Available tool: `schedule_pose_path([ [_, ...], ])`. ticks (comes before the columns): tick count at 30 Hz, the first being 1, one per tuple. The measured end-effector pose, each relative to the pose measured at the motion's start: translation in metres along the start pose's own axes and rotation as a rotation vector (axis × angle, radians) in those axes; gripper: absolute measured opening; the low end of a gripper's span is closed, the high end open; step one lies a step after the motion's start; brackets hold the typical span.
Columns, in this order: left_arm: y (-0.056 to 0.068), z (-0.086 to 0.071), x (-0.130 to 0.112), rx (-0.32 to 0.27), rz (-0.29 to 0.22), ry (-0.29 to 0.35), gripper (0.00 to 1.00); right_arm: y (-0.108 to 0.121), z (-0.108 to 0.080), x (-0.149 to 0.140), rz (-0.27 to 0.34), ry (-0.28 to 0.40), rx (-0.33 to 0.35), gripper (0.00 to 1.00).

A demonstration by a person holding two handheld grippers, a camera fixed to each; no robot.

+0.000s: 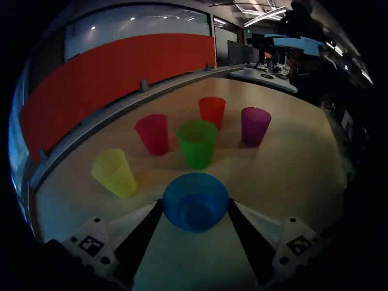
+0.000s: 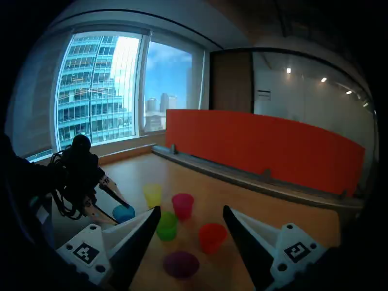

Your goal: Pour water

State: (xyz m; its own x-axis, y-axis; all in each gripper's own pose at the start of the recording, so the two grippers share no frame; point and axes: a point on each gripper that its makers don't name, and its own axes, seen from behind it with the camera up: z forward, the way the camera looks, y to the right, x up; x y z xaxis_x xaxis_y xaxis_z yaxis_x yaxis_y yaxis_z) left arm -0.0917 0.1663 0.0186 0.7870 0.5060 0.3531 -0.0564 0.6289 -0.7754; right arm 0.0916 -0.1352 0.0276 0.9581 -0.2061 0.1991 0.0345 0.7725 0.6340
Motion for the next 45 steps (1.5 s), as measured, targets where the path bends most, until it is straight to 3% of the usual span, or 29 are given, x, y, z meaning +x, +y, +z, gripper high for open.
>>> schedule_pose_path([
  [8,-0.004,0.008,-0.002,0.011,0.003,-0.010,0.97,0.002,0.001,-0.003,0.006,-0.002,0.001,0.99],
  [13,-0.002,0.009,-0.002,0.002,-0.012,-0.014,0.89,0.002,0.001,-0.004,0.007,-0.004,-0.001,0.99],
  [26,-0.003,0.009,-0.002,0.006,-0.026,-0.010,0.87,0.001,0.001,-0.006,0.011,-0.005,0.000,0.99],
  [35,0.000,-0.002,0.011,-0.014,-0.068,0.042,0.87,-0.004,0.002,-0.001,0.004,-0.007,0.005,0.99],
  [45,-0.009,-0.022,0.037,0.023,-0.080,0.130,0.87,-0.012,0.008,-0.001,-0.008,-0.020,0.015,0.99],
])
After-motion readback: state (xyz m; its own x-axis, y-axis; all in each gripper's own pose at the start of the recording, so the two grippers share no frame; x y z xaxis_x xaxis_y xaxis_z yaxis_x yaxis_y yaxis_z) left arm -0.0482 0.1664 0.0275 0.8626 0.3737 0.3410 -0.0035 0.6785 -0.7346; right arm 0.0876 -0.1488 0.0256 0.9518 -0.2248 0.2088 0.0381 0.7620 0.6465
